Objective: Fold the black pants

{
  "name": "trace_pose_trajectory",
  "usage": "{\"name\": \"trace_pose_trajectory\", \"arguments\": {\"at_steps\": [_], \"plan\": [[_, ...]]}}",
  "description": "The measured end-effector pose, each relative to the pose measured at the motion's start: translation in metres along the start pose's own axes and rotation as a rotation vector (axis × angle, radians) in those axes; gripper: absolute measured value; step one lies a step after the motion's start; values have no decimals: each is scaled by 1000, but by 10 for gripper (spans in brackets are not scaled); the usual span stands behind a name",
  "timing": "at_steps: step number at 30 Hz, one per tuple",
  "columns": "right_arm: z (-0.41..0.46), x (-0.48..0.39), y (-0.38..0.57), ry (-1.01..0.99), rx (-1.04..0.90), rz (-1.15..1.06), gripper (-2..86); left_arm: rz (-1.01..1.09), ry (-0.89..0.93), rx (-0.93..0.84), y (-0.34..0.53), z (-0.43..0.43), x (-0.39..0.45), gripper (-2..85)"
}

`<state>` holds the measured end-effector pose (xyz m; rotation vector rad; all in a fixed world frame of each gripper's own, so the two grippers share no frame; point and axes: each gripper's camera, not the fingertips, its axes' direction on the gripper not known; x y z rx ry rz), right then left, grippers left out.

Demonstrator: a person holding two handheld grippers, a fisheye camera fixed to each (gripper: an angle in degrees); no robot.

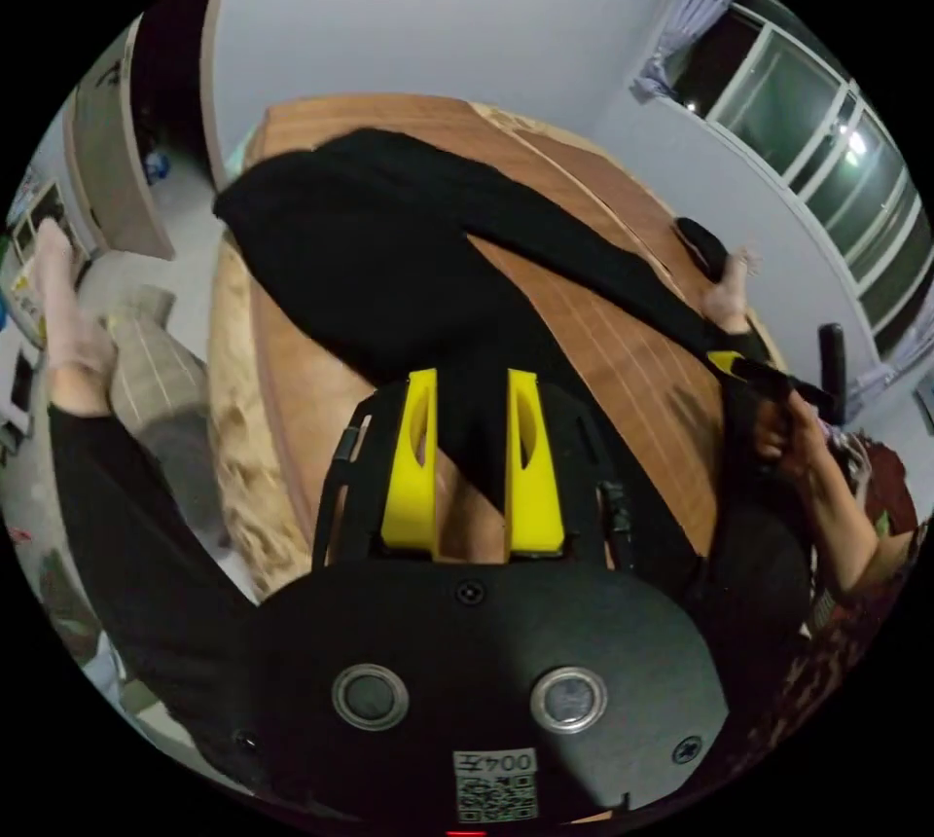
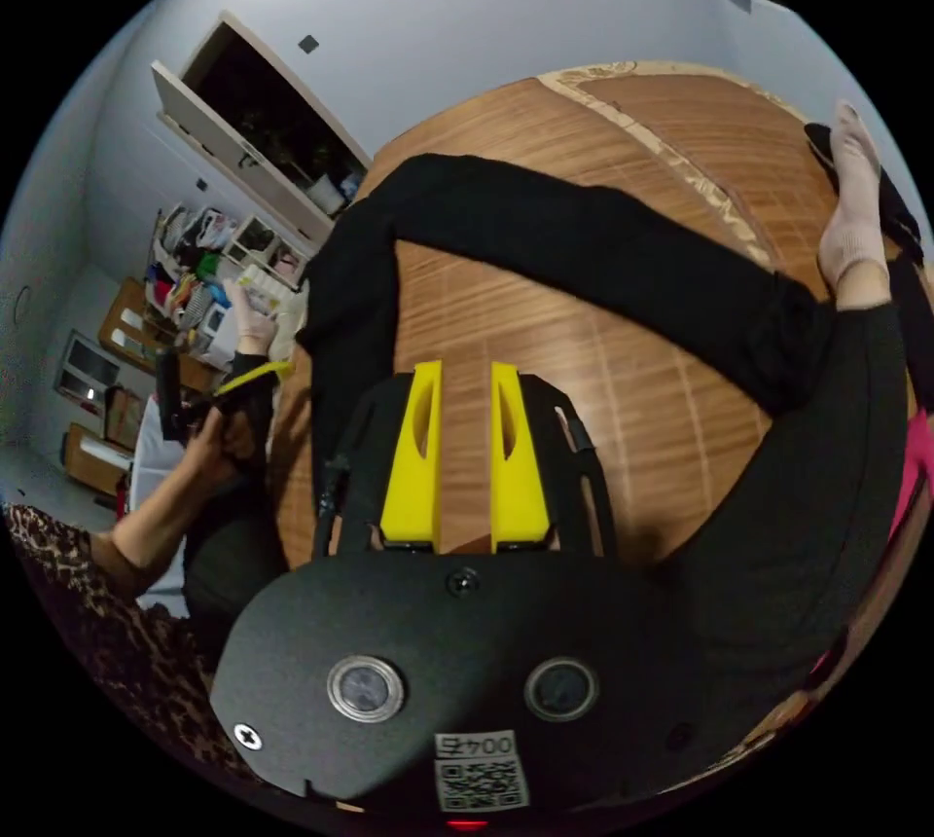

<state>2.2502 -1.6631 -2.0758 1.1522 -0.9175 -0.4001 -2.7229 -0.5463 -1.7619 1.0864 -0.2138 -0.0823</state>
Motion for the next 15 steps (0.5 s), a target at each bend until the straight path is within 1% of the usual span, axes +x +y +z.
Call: {"name": "trace_pose_trajectory", "arguments": {"at_steps": [3, 5, 9, 13, 15], "plan": [[-2, -25, 52, -70, -16, 9, 66, -4, 37, -46, 65, 3, 40, 101], [6, -42, 77, -74, -62, -28, 61, -1, 47, -59, 87, 6, 54, 99], [33, -80, 115, -34, -205, -180, 56, 100, -70, -35, 98, -4, 79, 96], [56, -115, 135, 30, -309, -369, 61, 68, -45, -55, 119, 1, 86, 93], [70, -132, 148, 116, -362, -479, 65, 79, -67, -74, 131, 3, 97, 93]]}}
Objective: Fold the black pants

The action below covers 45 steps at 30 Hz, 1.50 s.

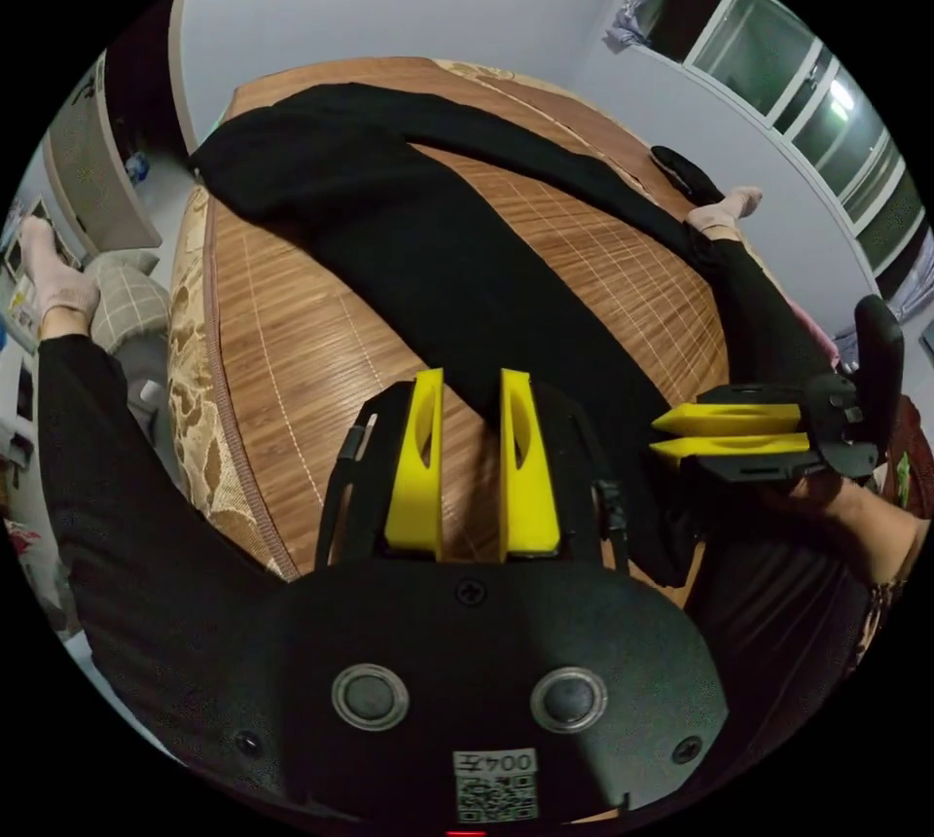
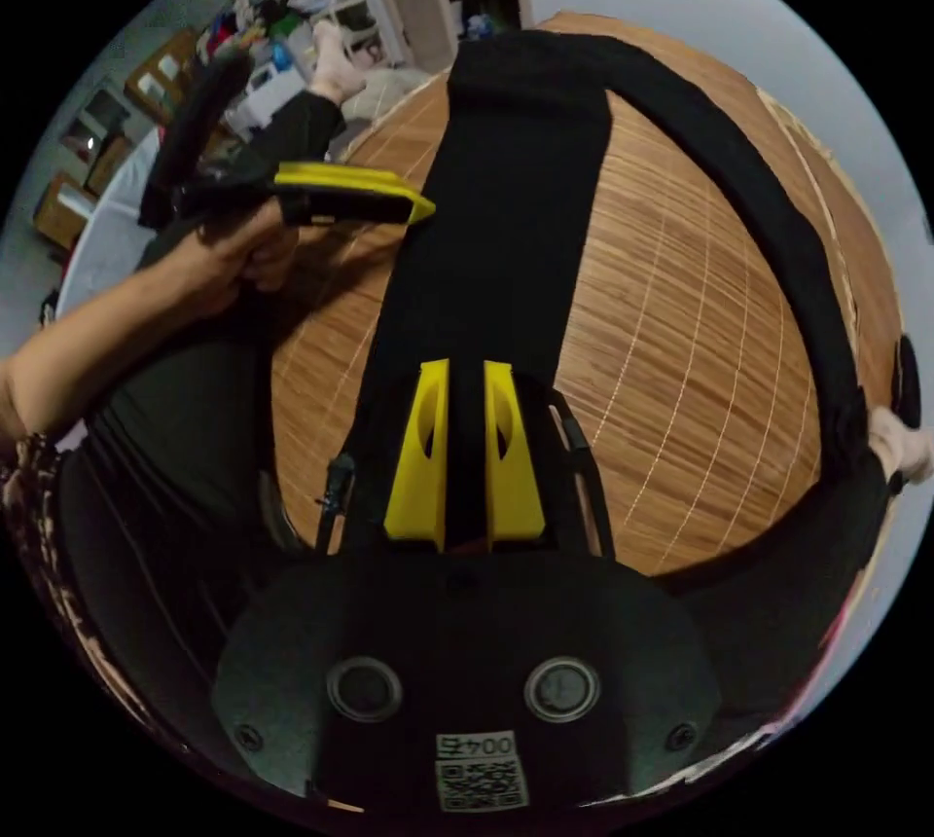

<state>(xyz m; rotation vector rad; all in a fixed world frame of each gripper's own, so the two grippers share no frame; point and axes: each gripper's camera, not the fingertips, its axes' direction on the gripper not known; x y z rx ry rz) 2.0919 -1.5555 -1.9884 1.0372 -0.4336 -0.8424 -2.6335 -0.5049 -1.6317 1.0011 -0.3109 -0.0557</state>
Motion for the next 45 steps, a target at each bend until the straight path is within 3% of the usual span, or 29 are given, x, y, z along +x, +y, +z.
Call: {"name": "trace_pose_trajectory", "arguments": {"at_steps": [9, 19, 34, 45], "plan": [[18, -28, 33, 190, -179, -121, 65, 148, -83, 33, 39, -13, 63, 97], [6, -12, 75, 128, -163, -30, 63, 196, -112, -25, 78, -10, 107, 100], [-74, 31, 140, -72, 152, 127, 93, 228, -122, 22, 136, -23, 150, 106], [-153, 206, 205, 46, 371, 342, 118, 252, -75, 53, 156, -31, 173, 75]]}}
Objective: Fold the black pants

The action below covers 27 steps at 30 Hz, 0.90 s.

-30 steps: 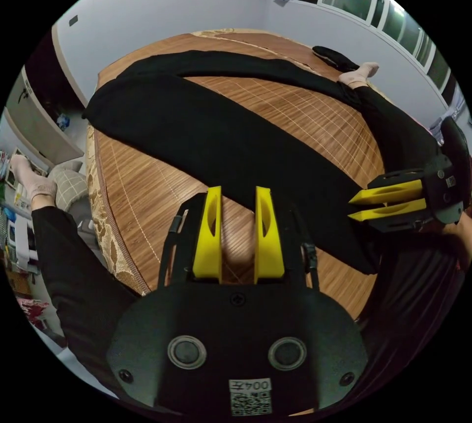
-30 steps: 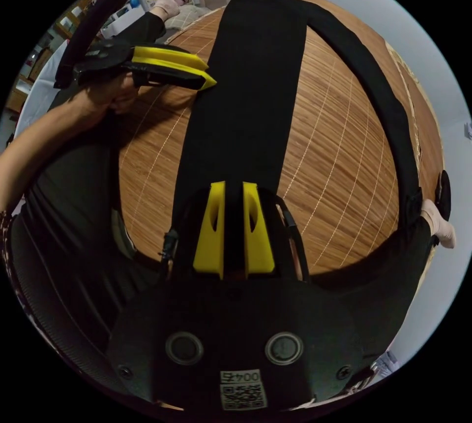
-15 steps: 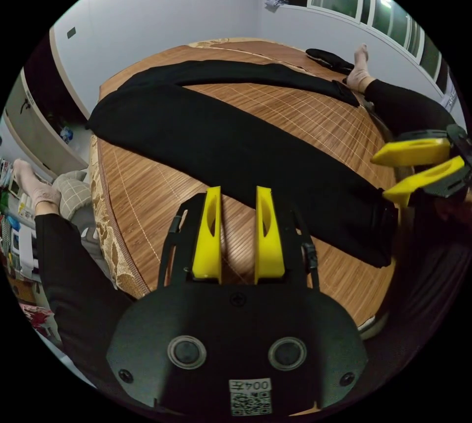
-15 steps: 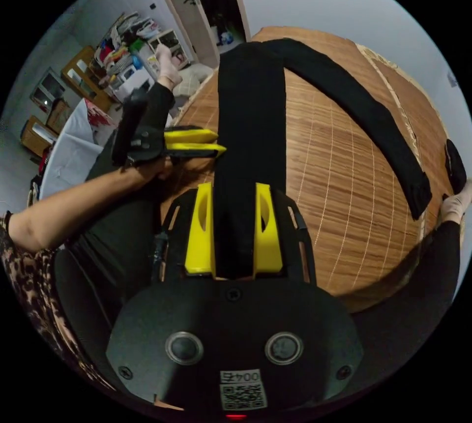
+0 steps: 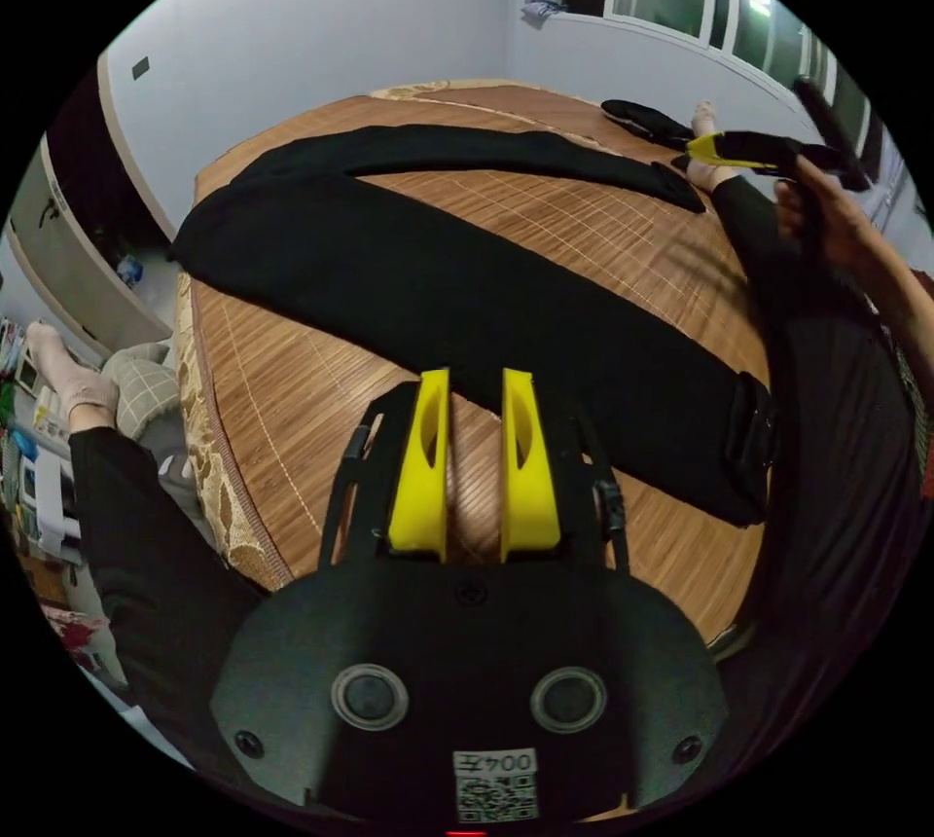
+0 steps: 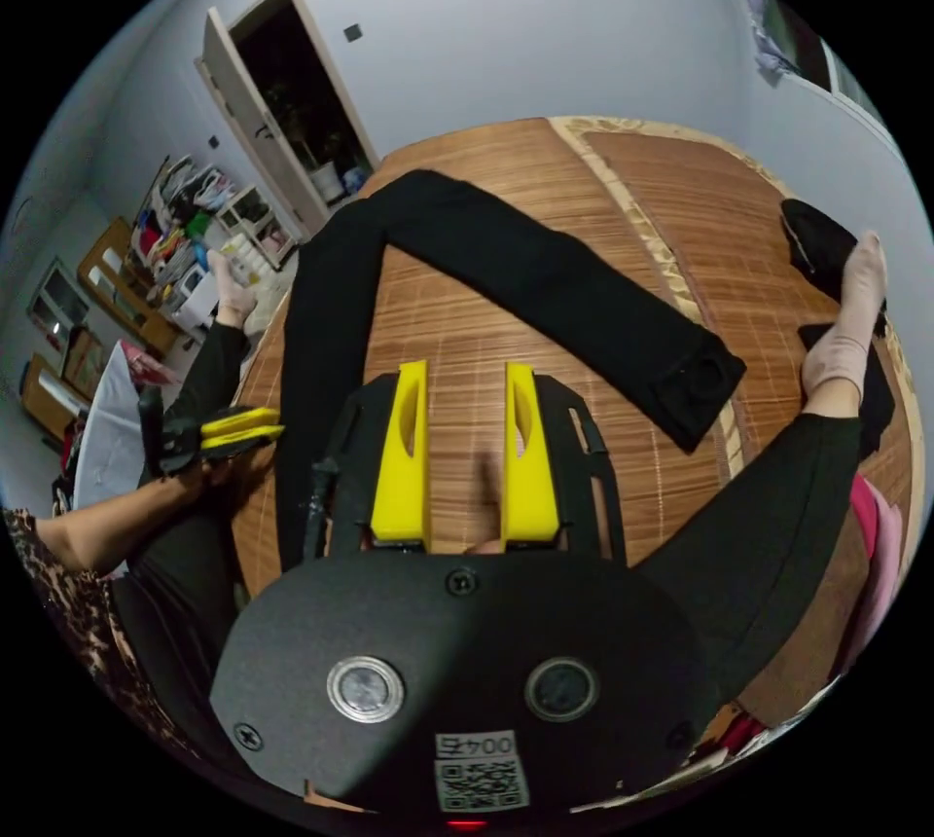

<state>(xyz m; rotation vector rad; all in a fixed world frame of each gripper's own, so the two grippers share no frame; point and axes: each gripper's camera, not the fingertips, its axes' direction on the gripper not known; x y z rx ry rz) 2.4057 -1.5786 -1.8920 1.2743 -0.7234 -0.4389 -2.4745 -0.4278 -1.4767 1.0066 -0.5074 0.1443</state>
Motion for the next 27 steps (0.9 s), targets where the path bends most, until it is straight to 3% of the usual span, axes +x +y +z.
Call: {"name": "trace_pose_trajectory", "arguments": {"at_steps": [5, 8, 11, 14, 16, 18, 21, 23, 27], "plan": [[-12, 55, 23, 42, 80, 82, 121, 141, 250, 91, 0, -23, 41, 75], [-29, 77, 32, -18, 169, 155, 125, 172, 388, 4, 3, -15, 73, 79], [-44, 89, 32, 45, 238, 150, 126, 245, 453, -93, 4, 1, 99, 79], [-47, 107, 28, -6, 211, 183, 125, 269, 532, -192, 2, 16, 108, 56], [-49, 116, 25, -25, 173, 197, 123, 227, 679, -217, 1, 22, 108, 42], [-54, 125, 21, -14, 175, 202, 122, 153, 940, -223, -3, 25, 111, 31], [-61, 137, 17, -1, 176, 224, 121, 145, 1170, -130, -16, 11, 118, 24], [-66, 146, 14, 22, 172, 249, 119, 185, 1114, -90, -23, 4, 120, 21], [-91, 168, -4, 152, 218, 273, 106, 105, 752, -10, -24, 11, 87, 15]]}}
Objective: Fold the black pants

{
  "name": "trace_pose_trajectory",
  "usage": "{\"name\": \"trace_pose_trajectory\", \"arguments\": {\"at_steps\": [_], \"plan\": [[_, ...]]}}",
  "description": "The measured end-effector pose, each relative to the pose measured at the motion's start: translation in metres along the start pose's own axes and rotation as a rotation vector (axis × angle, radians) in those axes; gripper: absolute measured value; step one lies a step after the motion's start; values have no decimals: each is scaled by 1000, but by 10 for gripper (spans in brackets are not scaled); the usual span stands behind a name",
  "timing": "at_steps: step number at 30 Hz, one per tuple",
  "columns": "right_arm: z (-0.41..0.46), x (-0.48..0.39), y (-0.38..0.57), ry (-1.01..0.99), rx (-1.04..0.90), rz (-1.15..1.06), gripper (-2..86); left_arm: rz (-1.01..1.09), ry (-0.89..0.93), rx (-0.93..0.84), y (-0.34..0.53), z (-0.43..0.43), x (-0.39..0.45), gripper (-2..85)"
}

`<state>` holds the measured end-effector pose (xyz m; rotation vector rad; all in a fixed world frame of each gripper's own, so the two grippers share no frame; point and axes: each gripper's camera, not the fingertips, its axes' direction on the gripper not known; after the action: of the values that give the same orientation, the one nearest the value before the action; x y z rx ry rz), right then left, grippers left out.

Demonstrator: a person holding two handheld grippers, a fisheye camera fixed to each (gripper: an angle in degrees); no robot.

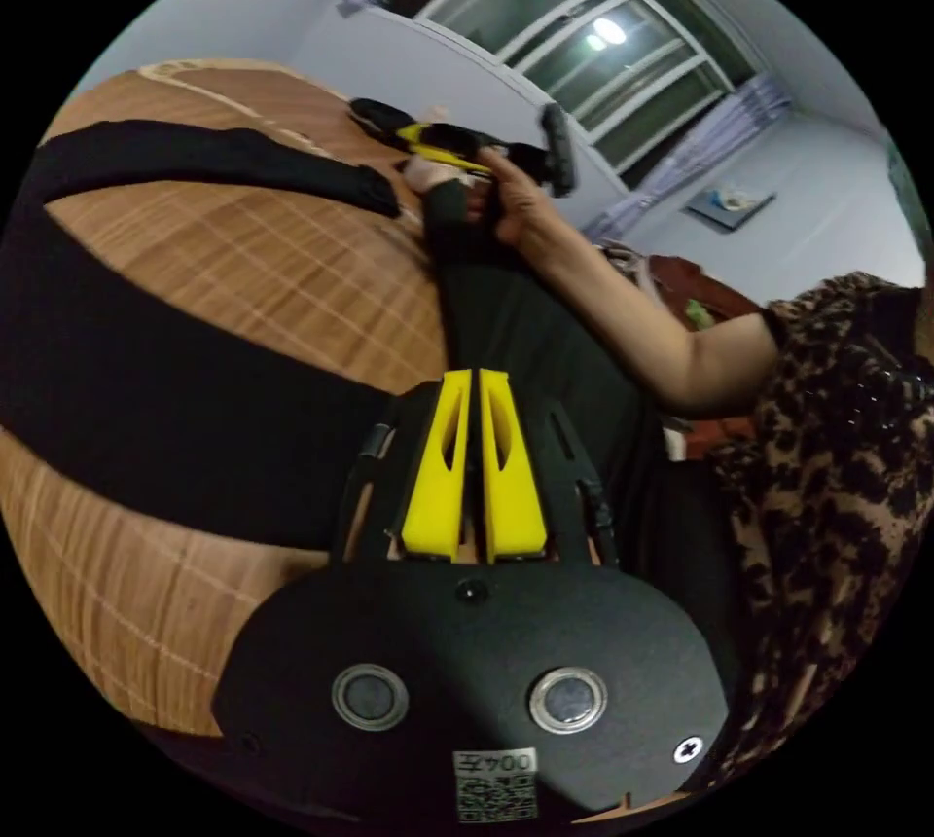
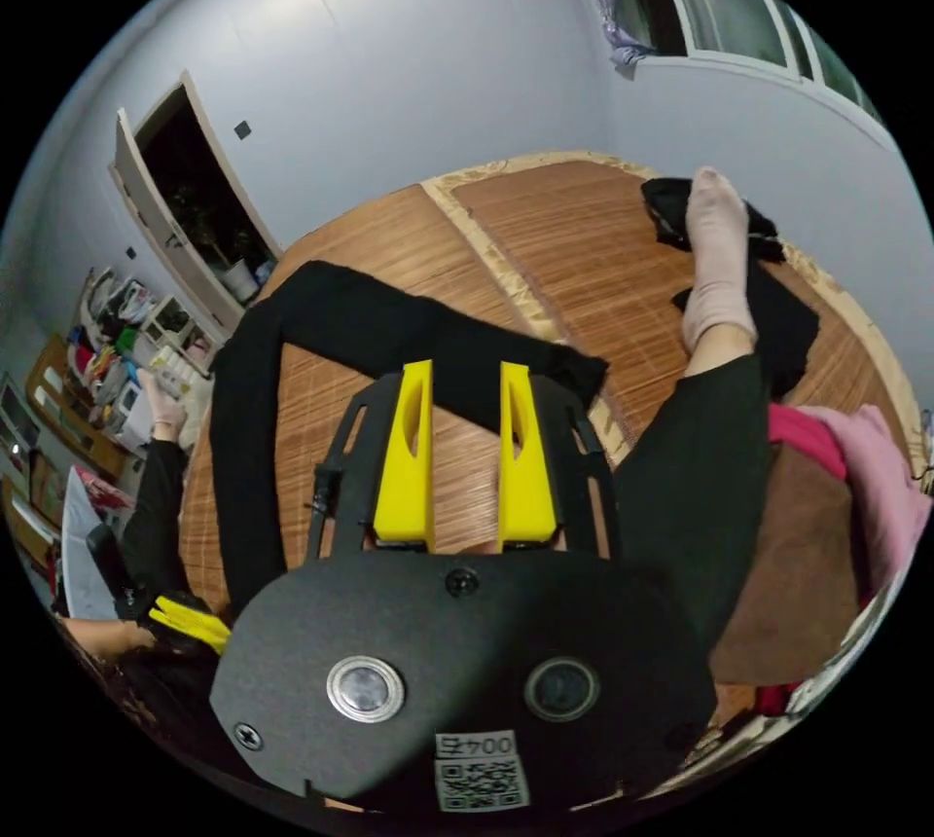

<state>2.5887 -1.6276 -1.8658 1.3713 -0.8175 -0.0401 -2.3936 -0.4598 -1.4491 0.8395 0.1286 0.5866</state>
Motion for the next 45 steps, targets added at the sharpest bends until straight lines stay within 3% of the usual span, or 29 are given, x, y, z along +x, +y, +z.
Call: {"name": "trace_pose_trajectory", "arguments": {"at_steps": [5, 9, 13, 17, 22, 25, 28, 30, 33, 41, 45], "plan": [[21, 27, -53, 175, -157, -36, 91, -65, -309, -37, 11, 5, -43, 9], [70, 43, -69, 219, -376, -68, 97, -137, -290, -24, 13, 11, -57, 10], [92, 37, -73, 162, -439, -90, 104, -168, -250, -12, 14, 10, -67, 10], [118, 29, -81, 275, -553, -160, 70, -166, -257, -17, 13, 11, -71, 9], [100, 42, -89, 473, -534, 10, 37, -175, -240, -16, 12, 10, -78, 8], [64, 53, -91, 494, -383, 153, 41, -180, -231, -15, 11, 10, -83, 8], [35, 52, -91, 463, -183, 161, 42, -181, -229, -15, 10, 9, -86, 9], [39, 39, -92, 300, -112, 47, 60, -184, -227, -16, 9, 9, -89, 9], [81, 23, -100, 207, -264, -75, 94, -189, -222, -15, 7, 8, -92, 9], [144, 0, -105, 296, -457, -167, 134, -188, -226, -15, 4, 5, -98, 6], [144, -1, -100, 285, -436, -136, 135, -187, -227, -15, 2, 4, -100, 7]]}}
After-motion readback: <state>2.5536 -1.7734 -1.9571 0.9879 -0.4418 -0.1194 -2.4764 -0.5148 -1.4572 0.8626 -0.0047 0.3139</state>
